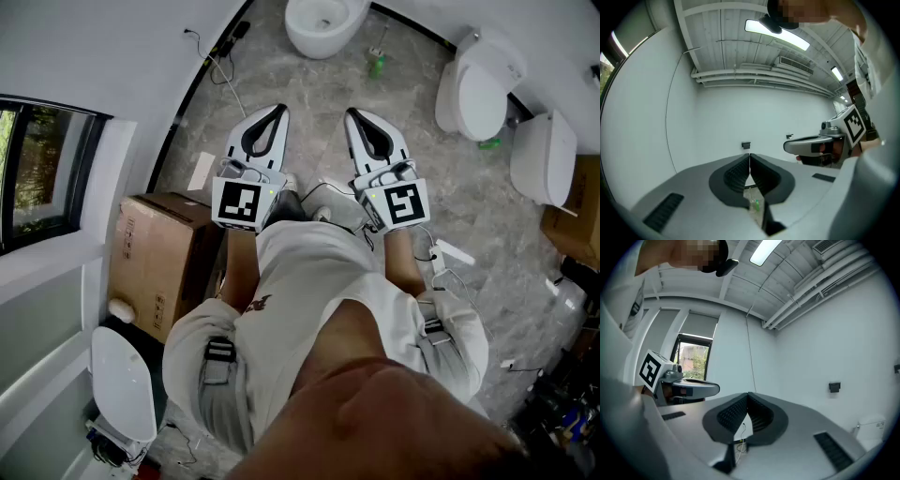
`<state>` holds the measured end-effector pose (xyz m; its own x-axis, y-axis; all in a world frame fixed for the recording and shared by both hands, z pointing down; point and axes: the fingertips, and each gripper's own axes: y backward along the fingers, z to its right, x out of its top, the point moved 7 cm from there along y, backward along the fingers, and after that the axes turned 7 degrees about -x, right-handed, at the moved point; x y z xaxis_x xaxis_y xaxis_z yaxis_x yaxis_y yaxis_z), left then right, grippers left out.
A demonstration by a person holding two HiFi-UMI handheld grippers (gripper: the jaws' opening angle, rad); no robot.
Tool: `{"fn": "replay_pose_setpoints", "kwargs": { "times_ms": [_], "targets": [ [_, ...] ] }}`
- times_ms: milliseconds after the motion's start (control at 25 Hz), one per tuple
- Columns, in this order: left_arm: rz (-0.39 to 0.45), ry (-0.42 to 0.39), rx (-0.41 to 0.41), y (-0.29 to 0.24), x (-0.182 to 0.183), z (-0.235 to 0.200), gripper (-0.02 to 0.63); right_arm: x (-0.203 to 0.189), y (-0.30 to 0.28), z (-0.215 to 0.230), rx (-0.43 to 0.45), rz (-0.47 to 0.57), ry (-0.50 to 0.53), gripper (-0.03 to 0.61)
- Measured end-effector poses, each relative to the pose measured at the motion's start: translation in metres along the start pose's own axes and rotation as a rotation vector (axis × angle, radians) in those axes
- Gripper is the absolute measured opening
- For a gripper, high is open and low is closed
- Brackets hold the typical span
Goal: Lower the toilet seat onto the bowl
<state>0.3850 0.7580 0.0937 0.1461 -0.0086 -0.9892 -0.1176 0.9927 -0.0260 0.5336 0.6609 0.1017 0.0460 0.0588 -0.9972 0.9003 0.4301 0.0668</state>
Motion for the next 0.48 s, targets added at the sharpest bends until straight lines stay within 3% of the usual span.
{"fn": "replay_pose_setpoints", "kwargs": {
  "times_ms": [480],
  "targets": [
    [-0.007, 0.004, 0.015, -0.022, -0.007, -0.014, 0.023, -0.007, -0.02, 0.022, -0.066, -0.014, -0.016, 0.021]
  ]
}}
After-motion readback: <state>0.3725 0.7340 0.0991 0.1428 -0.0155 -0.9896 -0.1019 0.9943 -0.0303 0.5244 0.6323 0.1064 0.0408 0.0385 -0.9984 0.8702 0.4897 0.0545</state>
